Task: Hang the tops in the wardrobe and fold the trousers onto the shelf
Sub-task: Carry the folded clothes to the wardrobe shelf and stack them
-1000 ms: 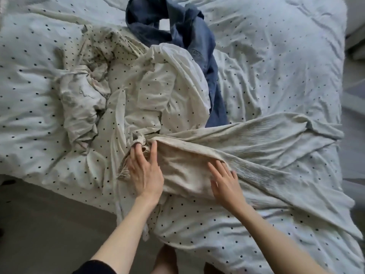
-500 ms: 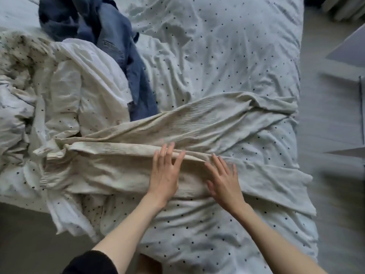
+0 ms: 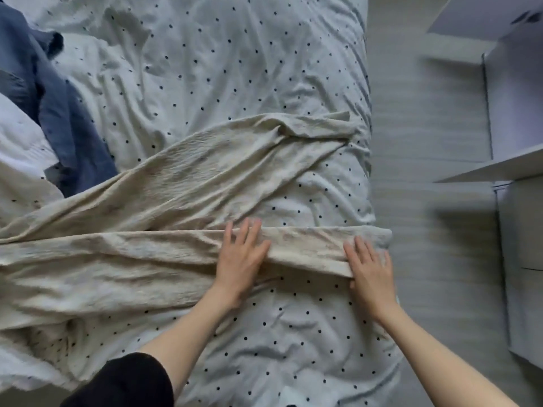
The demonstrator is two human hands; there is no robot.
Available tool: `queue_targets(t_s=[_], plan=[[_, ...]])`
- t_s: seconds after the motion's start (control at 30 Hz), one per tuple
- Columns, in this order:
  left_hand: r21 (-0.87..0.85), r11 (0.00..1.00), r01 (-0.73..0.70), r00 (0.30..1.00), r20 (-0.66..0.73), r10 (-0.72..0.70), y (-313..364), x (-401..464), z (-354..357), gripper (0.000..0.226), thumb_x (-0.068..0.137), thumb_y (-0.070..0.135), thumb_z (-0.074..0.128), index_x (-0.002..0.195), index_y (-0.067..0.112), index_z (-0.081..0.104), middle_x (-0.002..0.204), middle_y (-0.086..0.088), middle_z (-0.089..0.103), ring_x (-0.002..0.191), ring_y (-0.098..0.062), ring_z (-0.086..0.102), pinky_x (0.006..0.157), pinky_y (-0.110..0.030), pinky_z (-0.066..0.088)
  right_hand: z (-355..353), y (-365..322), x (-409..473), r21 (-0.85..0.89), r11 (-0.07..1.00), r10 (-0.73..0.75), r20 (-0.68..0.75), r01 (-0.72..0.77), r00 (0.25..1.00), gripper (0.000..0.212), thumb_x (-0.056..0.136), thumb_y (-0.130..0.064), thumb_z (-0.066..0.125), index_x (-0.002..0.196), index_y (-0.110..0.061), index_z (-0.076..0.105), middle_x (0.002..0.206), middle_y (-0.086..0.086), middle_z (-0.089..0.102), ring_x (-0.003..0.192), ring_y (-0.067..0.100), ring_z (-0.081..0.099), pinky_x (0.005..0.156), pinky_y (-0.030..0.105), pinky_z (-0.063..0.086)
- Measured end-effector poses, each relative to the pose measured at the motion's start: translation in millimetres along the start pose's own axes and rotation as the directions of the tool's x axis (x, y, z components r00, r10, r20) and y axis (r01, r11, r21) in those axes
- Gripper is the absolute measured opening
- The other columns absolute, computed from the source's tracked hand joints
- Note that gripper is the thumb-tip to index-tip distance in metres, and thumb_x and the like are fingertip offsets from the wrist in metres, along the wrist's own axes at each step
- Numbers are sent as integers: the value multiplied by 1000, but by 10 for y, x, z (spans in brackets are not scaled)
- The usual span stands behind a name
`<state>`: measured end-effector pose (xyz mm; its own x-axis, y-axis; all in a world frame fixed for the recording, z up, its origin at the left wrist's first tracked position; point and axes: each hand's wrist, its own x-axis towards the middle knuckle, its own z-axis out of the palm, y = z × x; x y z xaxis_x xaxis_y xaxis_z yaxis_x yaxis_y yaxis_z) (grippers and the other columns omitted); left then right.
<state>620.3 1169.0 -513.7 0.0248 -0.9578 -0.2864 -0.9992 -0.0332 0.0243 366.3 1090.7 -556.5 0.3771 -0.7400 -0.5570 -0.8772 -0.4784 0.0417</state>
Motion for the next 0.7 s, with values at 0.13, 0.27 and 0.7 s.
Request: queue_targets(t_s=[0.13,0.27,0.7], plan=[[-255,962,102,985,-110,-134,-50,224,-87,25,59,-4,75,79,9,68,84,-12,66,78,-30,65,67,-38,51,-187,303,223,227,962,187,-150,-150,971,42,71,-2,61,113,-7,63,117,15,63,106,33,58,88,40,36],[-372,896,243,943,-127,-308,-251,464,-330,24,69,-7,66,90,4,68,81,-15,63,73,-35,62,63,-40,46,-582,400,650,304,936,258,-246,-178,934,31,78,-3,56,107,-9,66,101,17,68,96,35,60,82,39,37],[-346,831,435,892,40,-450,-1176,896,-359,36,84,15,62,119,10,53,115,-10,55,108,-29,53,84,-41,37,-1713,-146,2425,265,958,-29,-282,107,959,25,95,-25,50,108,-13,67,124,9,57,109,32,54,94,40,37]])
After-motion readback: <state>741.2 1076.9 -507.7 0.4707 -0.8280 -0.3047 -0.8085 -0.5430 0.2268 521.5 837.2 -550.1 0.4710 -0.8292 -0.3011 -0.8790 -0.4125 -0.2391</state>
